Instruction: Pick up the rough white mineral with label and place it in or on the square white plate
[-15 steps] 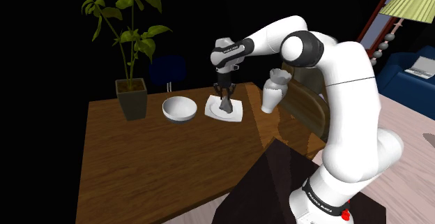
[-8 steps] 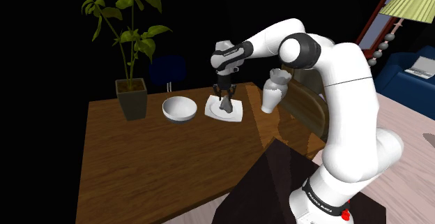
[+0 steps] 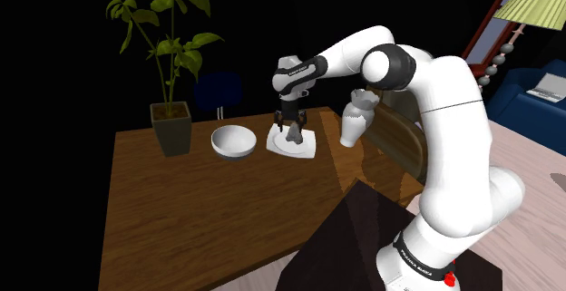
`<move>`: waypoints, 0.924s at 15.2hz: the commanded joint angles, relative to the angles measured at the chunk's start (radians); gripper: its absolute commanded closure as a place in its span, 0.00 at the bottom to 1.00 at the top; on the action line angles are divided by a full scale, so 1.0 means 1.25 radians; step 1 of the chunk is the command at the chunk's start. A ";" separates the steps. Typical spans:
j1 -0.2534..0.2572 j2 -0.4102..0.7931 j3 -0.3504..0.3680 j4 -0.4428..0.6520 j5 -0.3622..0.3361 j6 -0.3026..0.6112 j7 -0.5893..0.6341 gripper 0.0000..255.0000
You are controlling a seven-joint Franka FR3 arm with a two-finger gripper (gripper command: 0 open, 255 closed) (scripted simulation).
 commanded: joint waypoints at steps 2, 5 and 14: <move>-0.004 -0.001 -0.001 -0.001 0.000 0.000 -0.005 0.00; 0.001 -0.019 0.003 0.052 0.006 -0.071 -0.010 0.00; 0.002 -0.022 0.004 0.068 0.007 -0.090 -0.011 0.00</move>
